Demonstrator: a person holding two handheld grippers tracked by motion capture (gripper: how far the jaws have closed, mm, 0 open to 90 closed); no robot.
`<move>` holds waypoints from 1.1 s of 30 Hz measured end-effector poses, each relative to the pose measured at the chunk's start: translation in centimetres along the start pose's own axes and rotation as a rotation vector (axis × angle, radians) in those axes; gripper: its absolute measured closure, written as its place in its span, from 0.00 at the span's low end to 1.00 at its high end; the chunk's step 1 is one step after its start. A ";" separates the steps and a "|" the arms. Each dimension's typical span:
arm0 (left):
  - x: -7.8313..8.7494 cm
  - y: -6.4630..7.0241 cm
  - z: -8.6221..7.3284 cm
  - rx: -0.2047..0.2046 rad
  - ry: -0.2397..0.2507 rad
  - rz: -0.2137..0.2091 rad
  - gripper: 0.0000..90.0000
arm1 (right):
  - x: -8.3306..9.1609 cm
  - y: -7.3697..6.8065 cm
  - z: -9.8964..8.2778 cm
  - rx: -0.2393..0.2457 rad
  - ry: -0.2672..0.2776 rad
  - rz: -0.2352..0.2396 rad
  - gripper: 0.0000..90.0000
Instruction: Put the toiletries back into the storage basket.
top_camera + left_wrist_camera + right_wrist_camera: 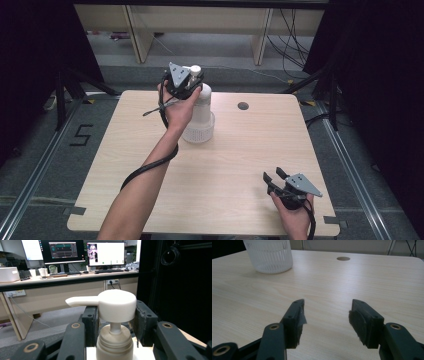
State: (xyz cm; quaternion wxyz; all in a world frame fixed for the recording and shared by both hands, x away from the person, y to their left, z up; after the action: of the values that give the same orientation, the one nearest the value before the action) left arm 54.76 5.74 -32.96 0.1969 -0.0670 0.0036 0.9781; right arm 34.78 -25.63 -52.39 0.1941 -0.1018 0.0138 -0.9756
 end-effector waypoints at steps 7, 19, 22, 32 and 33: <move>0.0 0.0 -0.3 0.003 -0.001 -0.003 0.66 | 0.0 0.0 0.0 0.005 0.003 -0.002 0.51; 0.0 0.0 -1.5 0.000 -0.027 -0.001 0.66 | 0.0 0.0 0.0 0.012 0.006 0.000 0.51; 0.0 0.0 -1.6 0.002 -0.031 0.001 0.66 | 0.0 0.0 0.0 0.015 0.007 -0.002 0.51; 0.0 0.2 -2.1 -0.003 -0.040 -0.003 0.66 | 0.0 0.1 0.0 0.030 0.008 0.000 0.51; 0.0 0.2 -2.1 -0.003 -0.040 -0.003 0.66 | 0.0 0.1 0.0 0.030 0.008 0.000 0.51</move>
State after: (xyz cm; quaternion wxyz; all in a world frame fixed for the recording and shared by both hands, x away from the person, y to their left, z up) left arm 54.91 5.49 -35.08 0.1985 -0.0476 -0.0017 0.9789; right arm 34.82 -25.72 -52.41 0.1955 -0.0953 0.0001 -0.9761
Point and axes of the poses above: each handheld gripper's, and its own axes: x roughly backward along the jaws, z roughly out of its top, y roughly to its right, the point moved 3 cm from there along -x, roughly forward along the jaws, and after that the axes turned 10 degrees about y, right-handed, at the moved point
